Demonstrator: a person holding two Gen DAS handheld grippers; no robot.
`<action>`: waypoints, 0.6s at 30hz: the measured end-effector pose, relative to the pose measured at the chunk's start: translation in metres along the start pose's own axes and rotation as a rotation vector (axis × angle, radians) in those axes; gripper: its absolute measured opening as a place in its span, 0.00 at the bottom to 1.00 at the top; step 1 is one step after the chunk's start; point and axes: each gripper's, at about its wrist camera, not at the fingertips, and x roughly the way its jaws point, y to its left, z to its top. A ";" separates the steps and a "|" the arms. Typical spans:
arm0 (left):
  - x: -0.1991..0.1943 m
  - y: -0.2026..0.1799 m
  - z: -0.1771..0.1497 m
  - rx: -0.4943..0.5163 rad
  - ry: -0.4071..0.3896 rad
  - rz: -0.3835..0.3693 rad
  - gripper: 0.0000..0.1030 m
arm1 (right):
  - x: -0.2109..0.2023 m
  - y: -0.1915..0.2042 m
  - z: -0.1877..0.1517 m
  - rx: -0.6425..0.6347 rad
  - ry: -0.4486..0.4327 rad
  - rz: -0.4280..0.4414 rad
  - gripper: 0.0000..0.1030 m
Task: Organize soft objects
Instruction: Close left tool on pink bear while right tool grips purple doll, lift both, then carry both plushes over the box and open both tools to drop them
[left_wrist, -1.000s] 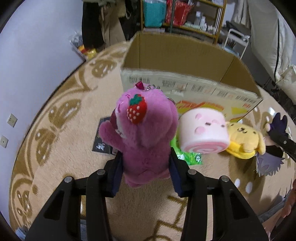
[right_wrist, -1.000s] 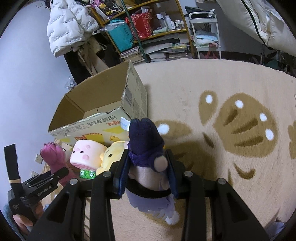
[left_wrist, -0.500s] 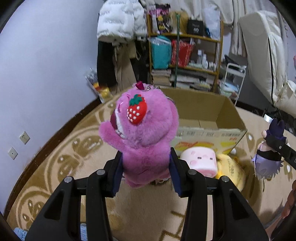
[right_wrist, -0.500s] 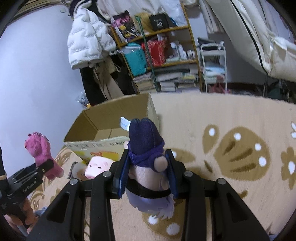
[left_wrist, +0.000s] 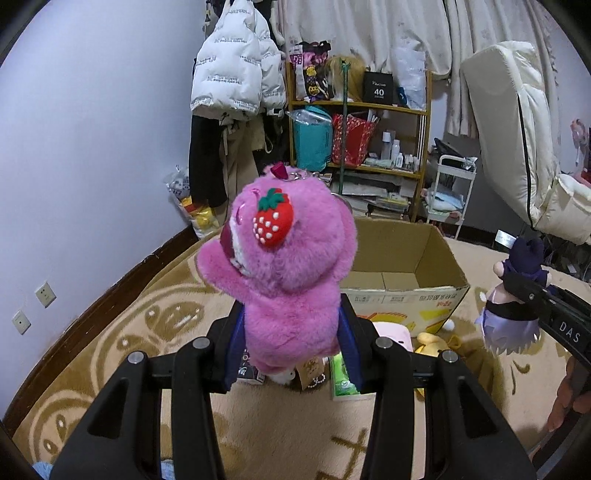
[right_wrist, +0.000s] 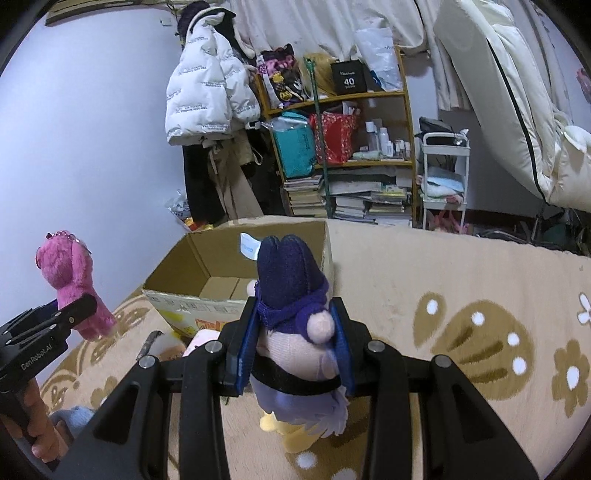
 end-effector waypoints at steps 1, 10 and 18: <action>-0.001 0.001 0.000 0.000 -0.007 -0.002 0.42 | -0.001 0.001 0.002 -0.004 -0.009 0.004 0.38; -0.008 -0.001 0.014 0.011 -0.089 -0.003 0.43 | 0.005 0.013 0.018 -0.072 -0.065 0.026 0.38; 0.001 -0.008 0.035 0.030 -0.144 -0.014 0.43 | 0.011 0.024 0.043 -0.114 -0.129 0.049 0.38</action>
